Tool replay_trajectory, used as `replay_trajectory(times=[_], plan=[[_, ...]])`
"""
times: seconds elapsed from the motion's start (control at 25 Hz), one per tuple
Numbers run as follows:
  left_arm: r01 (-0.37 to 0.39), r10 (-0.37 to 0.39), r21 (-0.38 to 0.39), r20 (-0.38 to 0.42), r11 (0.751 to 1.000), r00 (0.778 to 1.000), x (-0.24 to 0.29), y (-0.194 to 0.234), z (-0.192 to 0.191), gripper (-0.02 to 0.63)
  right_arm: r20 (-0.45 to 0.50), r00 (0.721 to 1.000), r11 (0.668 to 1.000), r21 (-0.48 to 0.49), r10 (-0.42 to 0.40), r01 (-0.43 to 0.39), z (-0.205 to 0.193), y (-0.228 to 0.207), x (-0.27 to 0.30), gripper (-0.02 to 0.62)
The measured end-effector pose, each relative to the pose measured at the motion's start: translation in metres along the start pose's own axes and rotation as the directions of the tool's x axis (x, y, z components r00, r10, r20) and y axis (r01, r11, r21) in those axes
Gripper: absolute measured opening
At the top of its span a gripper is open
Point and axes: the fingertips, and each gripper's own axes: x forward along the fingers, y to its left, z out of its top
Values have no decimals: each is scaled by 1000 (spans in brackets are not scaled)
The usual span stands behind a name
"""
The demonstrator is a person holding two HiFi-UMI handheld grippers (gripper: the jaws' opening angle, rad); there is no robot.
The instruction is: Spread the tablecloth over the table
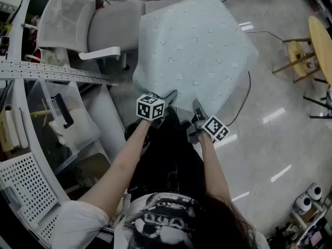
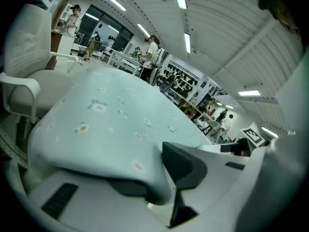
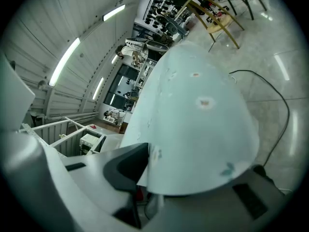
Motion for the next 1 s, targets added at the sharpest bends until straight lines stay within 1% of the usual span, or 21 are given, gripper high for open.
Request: replay_trajectory(times=[0.12,0.2,0.28,0.44,0.68,0.84,1.0], plan=[[-34,35,-21,12,999,999,-5,0,-2,132,-10,1000,1000,-2,-1,0,-4,-2,-12,87],[-49,49,-16,-3,999,999,-10,-4,-7,163,-16,1000,1000,-3,-2,2,-7,-3,-21,87],[-52,52,-8,-21,999,998,-15,-10,-12,175,-28,1000,1000,-11,-5,5,-11,-4,-29,89],[-69,68,-28,-38,997,997,-26,-18,-21,175,-53,998,998,-66,-16,13,-15,-5,-46,92],[-102,103,8,-94,995,990,-59,-29,-54,175,-68,997,994,-109,-22,15,-19,-3,-70,95],[-98,98,11,-69,995,993,-79,-43,-57,174,-62,998,990,-143,-11,2,-17,0,-94,95],[-89,90,35,-8,995,996,-89,-57,-35,169,-24,1000,985,-169,15,-19,0,12,-110,95]])
